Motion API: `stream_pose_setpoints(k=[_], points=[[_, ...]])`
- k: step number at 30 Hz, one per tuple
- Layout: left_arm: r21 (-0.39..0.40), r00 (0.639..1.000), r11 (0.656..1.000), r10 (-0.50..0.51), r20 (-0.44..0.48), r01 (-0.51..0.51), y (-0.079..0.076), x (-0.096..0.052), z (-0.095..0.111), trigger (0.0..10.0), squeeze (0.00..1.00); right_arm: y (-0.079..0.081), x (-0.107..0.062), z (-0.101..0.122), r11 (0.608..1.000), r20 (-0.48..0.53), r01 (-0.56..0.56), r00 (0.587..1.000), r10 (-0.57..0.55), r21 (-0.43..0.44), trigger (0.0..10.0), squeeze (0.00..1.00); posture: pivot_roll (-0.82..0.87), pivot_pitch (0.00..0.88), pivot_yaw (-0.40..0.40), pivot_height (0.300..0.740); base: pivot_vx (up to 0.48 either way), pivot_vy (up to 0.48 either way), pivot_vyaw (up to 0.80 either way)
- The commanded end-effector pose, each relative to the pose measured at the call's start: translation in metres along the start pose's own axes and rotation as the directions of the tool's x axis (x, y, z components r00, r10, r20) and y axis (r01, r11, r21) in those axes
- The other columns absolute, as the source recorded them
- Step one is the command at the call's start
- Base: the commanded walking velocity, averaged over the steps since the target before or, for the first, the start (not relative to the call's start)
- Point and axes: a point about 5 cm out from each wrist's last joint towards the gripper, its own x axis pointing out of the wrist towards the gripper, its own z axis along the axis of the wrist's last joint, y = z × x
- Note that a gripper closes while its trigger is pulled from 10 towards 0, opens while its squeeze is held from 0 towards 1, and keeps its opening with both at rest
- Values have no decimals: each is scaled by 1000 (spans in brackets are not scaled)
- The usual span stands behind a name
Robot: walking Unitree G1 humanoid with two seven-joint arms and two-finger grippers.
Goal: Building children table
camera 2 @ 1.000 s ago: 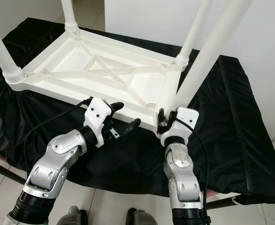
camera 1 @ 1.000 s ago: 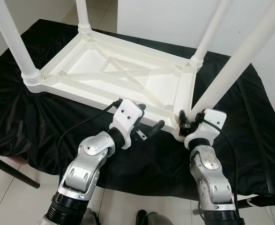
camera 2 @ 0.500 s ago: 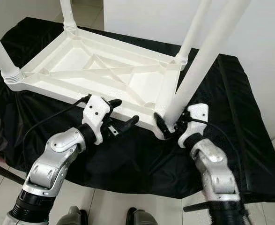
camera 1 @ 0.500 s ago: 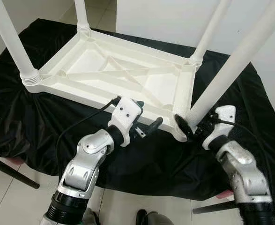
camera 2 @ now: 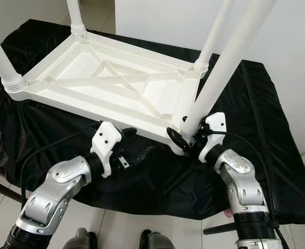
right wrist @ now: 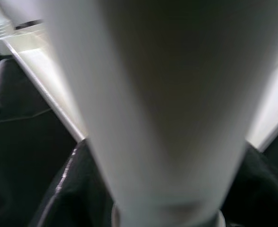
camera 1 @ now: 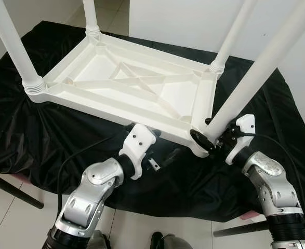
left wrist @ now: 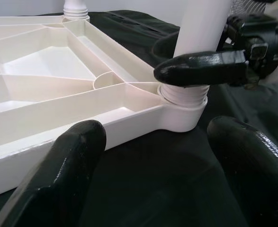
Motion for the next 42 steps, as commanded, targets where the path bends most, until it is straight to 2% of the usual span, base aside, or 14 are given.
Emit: stream_pose_setpoints(k=[1, 3, 12, 20, 27, 28, 29, 30, 33, 34, 36, 37, 40, 42], points=[[-7, 996, 995, -95, 2, 95, -9, 1, 0, 10000, 0, 4, -3, -11, 998, -45, 37, 998, -35, 45, 0, 0, 35, 166, -103, 740, 0, 0, 0], [-17, 996, 996, -84, 6, 84, -9, 2, 0, 10000, 0, 10, -2, -16, 987, -70, 149, 987, -144, 65, 0, 0, 30, 168, -104, 740, 0, 0, 0], [-33, 998, 997, -66, 7, 66, -10, 2, 0, 10000, 0, 30, 1, -13, 950, -45, 284, 959, -281, 128, 0, 0, 27, 171, -106, 740, 0, 0, 0], [-21, 997, 997, -72, 3, 72, -10, 1, 1, 10000, 0, 49, 6, -14, 815, -96, 566, 824, -558, 125, 0, 0, 29, 164, -114, 740, 0, 0, 0], [-15, 997, 997, -77, -2, 77, -11, 0, 1, 10000, 0, 58, 7, -17, 769, -130, 624, 781, -610, 138, 0, 0, 34, 158, -117, 740, 0, 0, 0], [-14, 997, 997, -77, -4, 77, -11, -1, 0, 10000, 0, 57, 6, -16, 767, -130, 627, 779, -614, 134, 4157, 0, 34, 155, -117, 740, 0, 0, 0], [-14, 997, 997, -77, -4, 77, -11, -1, 0, 10000, 0, 57, 6, -16, 767, -130, 627, 779, -614, 134, 4157, 0, 34, 155, -117, 740, 0, 0, 0], [-14, 997, 997, -78, -6, 77, -11, -1, 0, 10000, 0, 56, 6, -16, 778, -124, 613, 790, -600, 138, 10000, 0, 32, 153, -115, 740, 0, 0, 0], [-11, 997, 997, -78, -9, 78, -10, -1, -1, 10000, 0, 53, 6, -11, 828, -81, 542, 840, -536, 143, 10000, 0, 31, 151, -113, 740, 0, 0, 0], [-11, 997, 997, -78, -9, 78, -10, -1, 0, 10000, 0, 53, 6, -10, 838, -73, 527, 850, -522, 142, 10000, 294, 31, 151, -113, 740, 0, 0, 0], [-10, 997, 997, -78, -8, 78, -10, -1, 0, 10000, 0, 50, 5, -9, 850, -60, 506, 862, -503, 146, 10000, 294, 30, 149, -112, 740, 0, 0, 0], [-8, 997, 997, -78, -6, 78, -9, -1, 1, 10000, 0, 42, 2, -6, 877, -30, 460, 887, -460, 137, 10000, 1000, 30, 149, -112, 740, 0, 0, 0], [-8, 997, 997, -78, -6, 77, -9, -1, 1, 10000, 0, 38, 0, -5, 891, -16, 433, 900, -435, 135, 10000, 1000, 30, 149, -112, 740, 0, 0, 0], [-6, 997, 997, -78, -7, 78, -9, -1, 1, 10000, 0, 28, -5, -1, 946, 1, 311, 950, -313, 93, 10000, 1000, 31, 150, -111, 740, 0, 0, 0]])
